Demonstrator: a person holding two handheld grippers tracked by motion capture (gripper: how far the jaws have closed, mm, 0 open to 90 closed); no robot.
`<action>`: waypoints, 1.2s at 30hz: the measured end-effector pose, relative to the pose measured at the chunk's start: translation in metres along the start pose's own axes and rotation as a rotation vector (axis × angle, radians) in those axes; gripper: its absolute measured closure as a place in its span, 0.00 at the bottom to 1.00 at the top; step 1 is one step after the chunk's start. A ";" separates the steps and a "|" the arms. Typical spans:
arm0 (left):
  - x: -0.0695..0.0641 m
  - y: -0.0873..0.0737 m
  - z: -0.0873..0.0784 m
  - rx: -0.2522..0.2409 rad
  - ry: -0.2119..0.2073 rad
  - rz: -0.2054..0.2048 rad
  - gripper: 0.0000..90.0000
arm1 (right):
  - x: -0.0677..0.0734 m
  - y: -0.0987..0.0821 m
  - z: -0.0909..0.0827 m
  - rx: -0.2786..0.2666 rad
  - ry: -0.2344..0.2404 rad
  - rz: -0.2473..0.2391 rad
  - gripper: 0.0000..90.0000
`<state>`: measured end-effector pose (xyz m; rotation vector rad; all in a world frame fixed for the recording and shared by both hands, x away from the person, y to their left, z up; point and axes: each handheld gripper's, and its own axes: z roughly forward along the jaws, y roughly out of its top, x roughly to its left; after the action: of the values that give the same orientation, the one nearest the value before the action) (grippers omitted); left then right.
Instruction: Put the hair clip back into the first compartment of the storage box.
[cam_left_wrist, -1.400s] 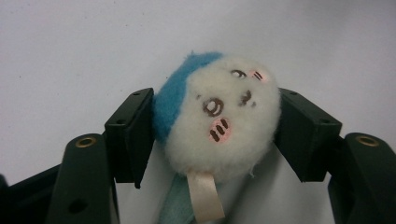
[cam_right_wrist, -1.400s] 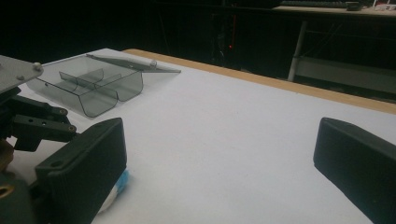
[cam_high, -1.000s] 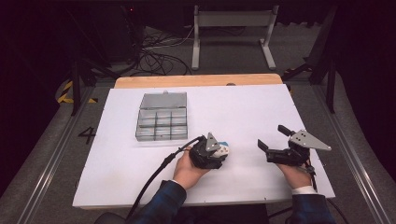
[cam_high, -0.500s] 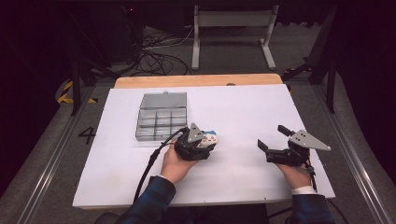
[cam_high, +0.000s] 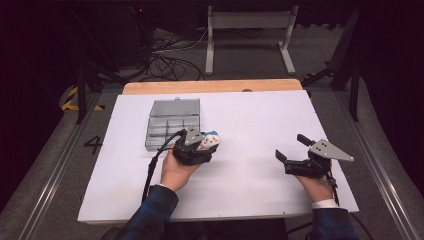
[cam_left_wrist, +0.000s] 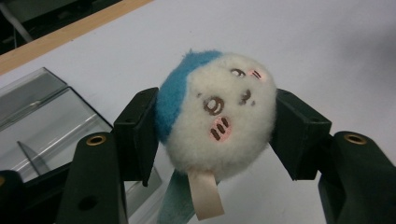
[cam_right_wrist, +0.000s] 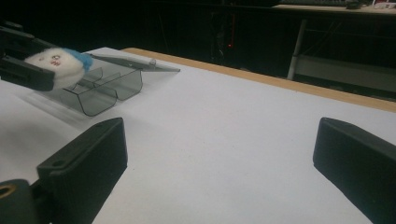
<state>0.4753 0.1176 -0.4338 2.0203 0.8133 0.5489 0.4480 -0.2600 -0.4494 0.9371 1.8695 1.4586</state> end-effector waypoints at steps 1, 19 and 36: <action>0.002 0.000 -0.002 0.000 0.007 -0.004 0.43 | 0.000 0.000 0.000 0.001 0.000 0.000 0.04; 0.039 -0.007 -0.025 -0.014 0.113 -0.051 0.43 | 0.000 0.000 0.000 0.001 -0.004 -0.006 0.04; 0.071 -0.014 -0.043 -0.011 0.205 -0.084 0.43 | 0.001 -0.001 0.001 0.001 -0.002 -0.008 0.04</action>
<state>0.4921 0.1984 -0.4176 1.9314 1.0104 0.7186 0.4480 -0.2590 -0.4501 0.9300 1.8704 1.4509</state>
